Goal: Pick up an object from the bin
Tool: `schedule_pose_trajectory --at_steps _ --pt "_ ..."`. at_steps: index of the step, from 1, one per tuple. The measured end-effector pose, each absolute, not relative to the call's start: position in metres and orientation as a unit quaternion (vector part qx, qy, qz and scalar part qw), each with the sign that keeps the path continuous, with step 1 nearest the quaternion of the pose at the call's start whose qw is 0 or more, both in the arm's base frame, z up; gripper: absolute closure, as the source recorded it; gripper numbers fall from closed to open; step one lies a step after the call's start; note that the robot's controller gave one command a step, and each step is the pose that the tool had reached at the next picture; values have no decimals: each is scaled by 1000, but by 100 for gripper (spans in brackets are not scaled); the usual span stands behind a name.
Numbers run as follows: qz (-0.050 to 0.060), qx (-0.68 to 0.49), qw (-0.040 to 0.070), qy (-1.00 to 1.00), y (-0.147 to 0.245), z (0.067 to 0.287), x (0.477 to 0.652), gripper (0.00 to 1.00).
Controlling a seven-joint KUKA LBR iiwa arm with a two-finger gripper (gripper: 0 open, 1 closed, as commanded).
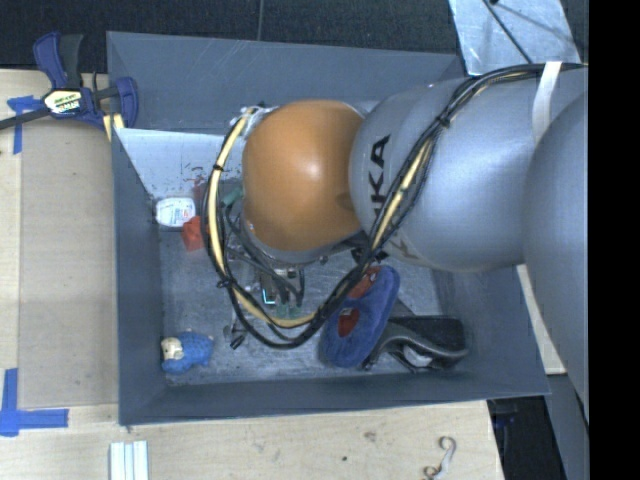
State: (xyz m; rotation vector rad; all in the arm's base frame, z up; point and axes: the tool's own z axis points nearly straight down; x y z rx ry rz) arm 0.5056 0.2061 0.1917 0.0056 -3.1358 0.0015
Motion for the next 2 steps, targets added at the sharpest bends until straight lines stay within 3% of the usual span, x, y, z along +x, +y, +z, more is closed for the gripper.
schedule_pose_trajectory --at_steps 1,2 --pt "1 52 3 -999 227 65 487 0" --pt "-1 50 -1 -999 226 70 490 100"
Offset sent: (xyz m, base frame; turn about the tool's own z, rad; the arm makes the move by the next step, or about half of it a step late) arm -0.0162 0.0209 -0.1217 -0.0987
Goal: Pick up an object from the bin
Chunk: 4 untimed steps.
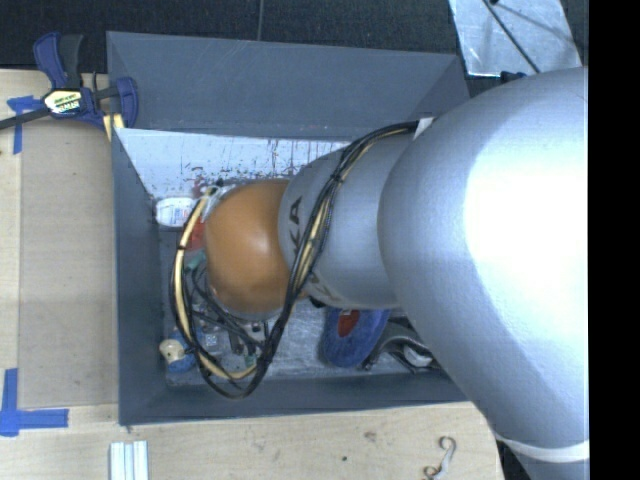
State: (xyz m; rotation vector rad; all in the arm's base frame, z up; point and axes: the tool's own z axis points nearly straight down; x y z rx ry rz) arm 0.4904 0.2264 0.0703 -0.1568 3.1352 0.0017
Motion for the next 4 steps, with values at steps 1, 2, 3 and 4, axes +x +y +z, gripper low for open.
schedule_pose_trajectory --at_steps 1,2,3,4 --pt "-1 -143 3 990 170 83 539 100" --pt "2 -54 4 999 230 141 573 100" --pt "-2 -84 2 996 103 178 552 100" --pt "0 -87 1 996 109 177 551 0"
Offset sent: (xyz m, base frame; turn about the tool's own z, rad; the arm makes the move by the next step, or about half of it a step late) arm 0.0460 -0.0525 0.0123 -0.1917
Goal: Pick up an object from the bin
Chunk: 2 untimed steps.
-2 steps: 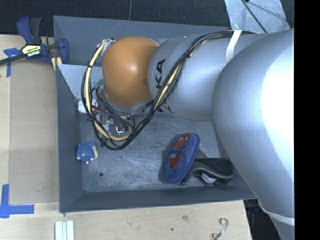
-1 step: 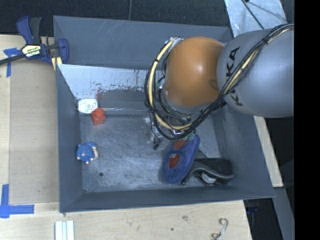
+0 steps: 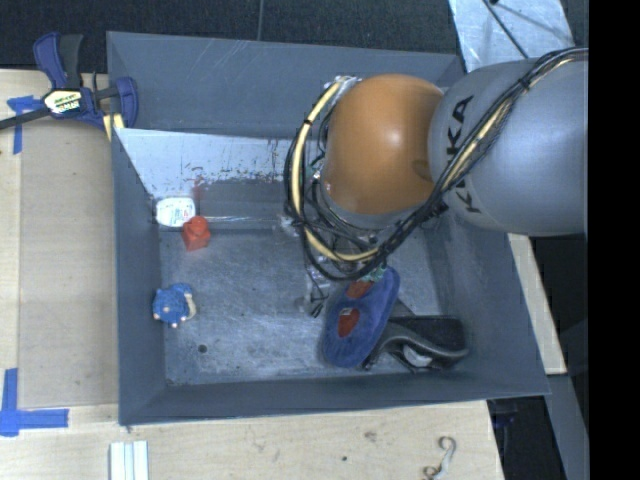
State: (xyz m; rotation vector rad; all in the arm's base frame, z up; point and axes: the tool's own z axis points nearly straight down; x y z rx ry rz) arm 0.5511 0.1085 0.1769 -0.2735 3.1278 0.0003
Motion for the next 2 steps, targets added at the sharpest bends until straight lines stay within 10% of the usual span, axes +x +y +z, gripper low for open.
schedule_pose_trajectory --at_steps 1,2 --pt "0 -169 -1 986 234 85 496 0" --pt "0 -166 2 986 231 88 499 100"
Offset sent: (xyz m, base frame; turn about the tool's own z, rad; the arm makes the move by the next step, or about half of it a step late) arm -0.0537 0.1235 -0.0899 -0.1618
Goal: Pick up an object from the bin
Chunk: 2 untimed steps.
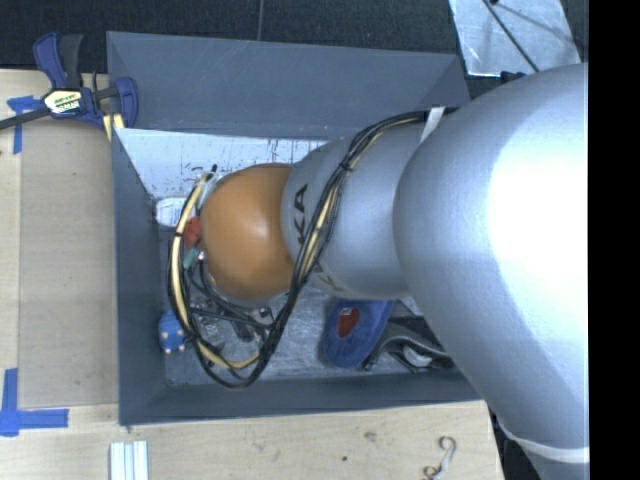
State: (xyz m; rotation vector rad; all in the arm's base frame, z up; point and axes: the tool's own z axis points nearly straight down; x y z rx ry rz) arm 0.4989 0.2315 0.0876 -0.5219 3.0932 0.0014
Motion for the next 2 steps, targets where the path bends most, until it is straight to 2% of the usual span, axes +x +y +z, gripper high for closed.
schedule_pose_trajectory --at_steps 1,2 --pt "1 -155 3 988 240 133 494 100" --pt "1 19 2 1000 245 127 519 100"
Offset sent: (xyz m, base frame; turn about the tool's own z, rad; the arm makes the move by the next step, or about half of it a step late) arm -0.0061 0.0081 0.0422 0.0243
